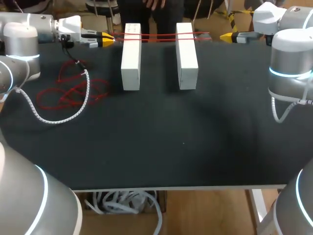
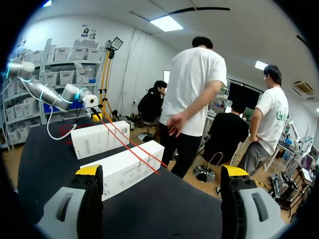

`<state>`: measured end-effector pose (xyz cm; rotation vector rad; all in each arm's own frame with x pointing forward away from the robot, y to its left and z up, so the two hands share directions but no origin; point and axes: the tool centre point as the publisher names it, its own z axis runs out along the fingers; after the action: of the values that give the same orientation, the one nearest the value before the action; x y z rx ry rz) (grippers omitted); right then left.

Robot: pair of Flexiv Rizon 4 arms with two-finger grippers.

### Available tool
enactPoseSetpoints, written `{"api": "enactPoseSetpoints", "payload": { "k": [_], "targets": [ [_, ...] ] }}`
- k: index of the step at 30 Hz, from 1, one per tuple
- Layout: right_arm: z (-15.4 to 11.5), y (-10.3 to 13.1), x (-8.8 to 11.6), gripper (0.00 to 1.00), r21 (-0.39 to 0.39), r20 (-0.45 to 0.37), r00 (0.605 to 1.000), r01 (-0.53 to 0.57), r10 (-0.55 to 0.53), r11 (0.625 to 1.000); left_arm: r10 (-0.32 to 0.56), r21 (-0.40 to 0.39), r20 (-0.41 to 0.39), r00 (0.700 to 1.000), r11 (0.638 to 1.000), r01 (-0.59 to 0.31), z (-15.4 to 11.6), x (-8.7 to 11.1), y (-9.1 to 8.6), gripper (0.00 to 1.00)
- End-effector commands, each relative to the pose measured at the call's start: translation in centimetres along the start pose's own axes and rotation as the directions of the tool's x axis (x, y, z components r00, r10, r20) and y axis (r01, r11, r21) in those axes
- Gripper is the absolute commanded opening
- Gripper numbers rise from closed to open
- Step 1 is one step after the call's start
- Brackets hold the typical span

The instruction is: Grab the tape and strap the tape.

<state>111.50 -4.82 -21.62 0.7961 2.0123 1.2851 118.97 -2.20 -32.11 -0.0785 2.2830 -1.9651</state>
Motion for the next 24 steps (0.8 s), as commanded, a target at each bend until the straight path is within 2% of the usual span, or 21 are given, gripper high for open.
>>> {"api": "enactPoseSetpoints", "payload": {
  "k": [1,6,13,19,24],
  "targets": [
    [-0.1,0.0,0.0,1.00,-0.002,-0.002,1.000,0.000,0.000,1.000,-0.003,0.007,-0.022,1.000,1.000,0.003,0.1,-0.7,0.4,0.00],
    [-0.1,0.0,0.0,1.00,-0.002,-0.002,1.000,0.000,0.000,1.000,-0.005,0.041,-0.028,1.000,0.999,0.006,0.4,-0.5,0.1,0.00],
    [-0.1,0.0,0.0,1.00,-0.002,-0.002,1.000,0.000,0.000,1.000,0.000,0.249,0.037,0.999,0.968,-0.009,0.3,1.2,-1.0,0.00],
    [-0.1,0.0,0.0,1.00,-0.002,-0.002,1.000,0.000,0.000,1.000,0.035,0.345,0.085,0.996,0.937,-0.062,0.2,3.5,-3.1,0.00],
    [-0.1,0.0,0.0,1.00,-0.002,-0.002,1.000,0.000,0.000,1.000,0.041,0.360,0.103,0.994,0.930,-0.075,0.3,5.4,-5.6,0.00]
  ]
}}
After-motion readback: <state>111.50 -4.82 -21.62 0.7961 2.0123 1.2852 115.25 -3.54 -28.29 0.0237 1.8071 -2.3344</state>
